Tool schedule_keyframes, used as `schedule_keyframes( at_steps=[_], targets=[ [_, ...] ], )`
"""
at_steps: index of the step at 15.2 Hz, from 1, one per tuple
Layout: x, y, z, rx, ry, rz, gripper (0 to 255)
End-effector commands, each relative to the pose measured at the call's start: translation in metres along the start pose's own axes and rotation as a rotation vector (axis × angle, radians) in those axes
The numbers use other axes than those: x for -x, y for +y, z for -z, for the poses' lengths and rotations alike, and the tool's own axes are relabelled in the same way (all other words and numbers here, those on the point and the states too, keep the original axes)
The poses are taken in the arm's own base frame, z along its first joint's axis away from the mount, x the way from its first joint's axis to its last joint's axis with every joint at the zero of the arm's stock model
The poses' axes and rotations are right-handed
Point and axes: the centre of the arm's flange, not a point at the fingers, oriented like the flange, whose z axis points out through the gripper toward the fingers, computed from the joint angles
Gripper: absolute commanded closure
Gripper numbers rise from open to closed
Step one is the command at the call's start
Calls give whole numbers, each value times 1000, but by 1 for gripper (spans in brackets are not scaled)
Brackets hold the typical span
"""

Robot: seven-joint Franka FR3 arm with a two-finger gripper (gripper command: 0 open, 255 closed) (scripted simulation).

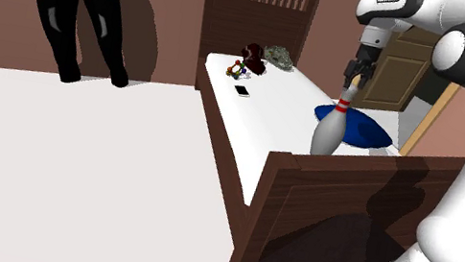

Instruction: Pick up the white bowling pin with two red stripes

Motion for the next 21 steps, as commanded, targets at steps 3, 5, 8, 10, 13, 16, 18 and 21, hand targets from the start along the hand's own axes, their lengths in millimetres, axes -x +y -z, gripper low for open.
schedule_keyframes(
  at_steps=[3, 5, 8, 10, 13, 16, 18, 21],
  targets=[
    [-3, 2, -19, 0, 1, 0, 0],
    [-2, 2, -19, 0, 1, 0, 255],
    [-2, 3, -19, 0, 1, 0, 255],
    [-2, 3, -19, 0, 1, 0, 255],
    [-2, 3, -19, 0, 1, 0, 255],
    [-1, 2, -8, 0, 1, 0, 255],
    [0, 1, 2, 0, 1, 0, 255],
    [1, -1, 18, 0, 1, 0, 255]
  ],
)
